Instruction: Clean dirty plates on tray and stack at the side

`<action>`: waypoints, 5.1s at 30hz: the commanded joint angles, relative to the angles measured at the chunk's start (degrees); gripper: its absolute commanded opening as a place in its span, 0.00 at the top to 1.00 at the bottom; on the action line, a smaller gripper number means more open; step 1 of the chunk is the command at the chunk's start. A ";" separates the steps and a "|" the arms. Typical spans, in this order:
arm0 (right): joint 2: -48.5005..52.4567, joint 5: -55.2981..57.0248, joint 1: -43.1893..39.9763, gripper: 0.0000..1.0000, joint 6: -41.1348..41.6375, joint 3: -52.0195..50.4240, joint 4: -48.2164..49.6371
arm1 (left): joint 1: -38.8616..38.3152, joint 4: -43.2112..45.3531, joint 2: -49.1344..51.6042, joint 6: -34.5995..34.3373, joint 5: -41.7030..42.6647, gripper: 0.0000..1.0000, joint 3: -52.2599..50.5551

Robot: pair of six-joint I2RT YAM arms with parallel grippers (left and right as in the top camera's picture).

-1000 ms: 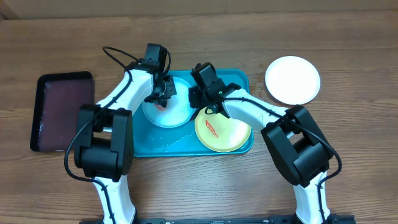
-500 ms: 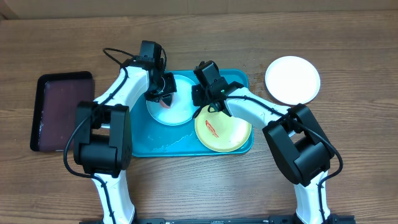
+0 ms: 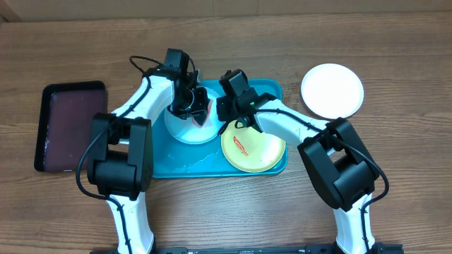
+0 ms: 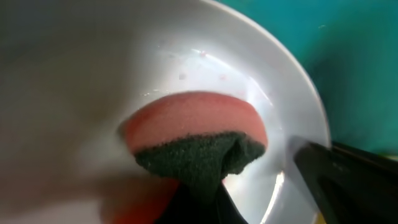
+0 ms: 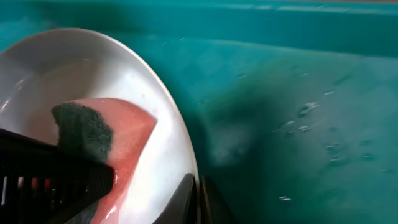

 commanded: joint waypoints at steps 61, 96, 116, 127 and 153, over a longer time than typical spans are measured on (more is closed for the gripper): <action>-16.35 53.66 18.71 0.96 -78.27 8.13 9.22 | 34.93 -24.17 -20.65 -14.73 -21.51 0.96 8.02; -19.80 -6.25 -11.04 0.96 -10.43 5.03 -0.74 | 34.93 -23.96 -20.65 -14.69 -21.09 0.96 8.02; -1.62 -11.54 -6.36 0.96 -8.41 4.79 -2.99 | 28.30 -21.11 -20.61 -0.57 -6.16 0.96 7.37; 4.26 -6.86 -1.53 0.96 -7.37 4.76 0.66 | 16.70 -13.20 -20.50 0.31 -4.57 0.96 -0.70; 5.88 -6.08 0.50 0.96 -7.23 4.76 -0.70 | 5.38 4.04 -5.57 -10.49 -24.26 0.96 -12.33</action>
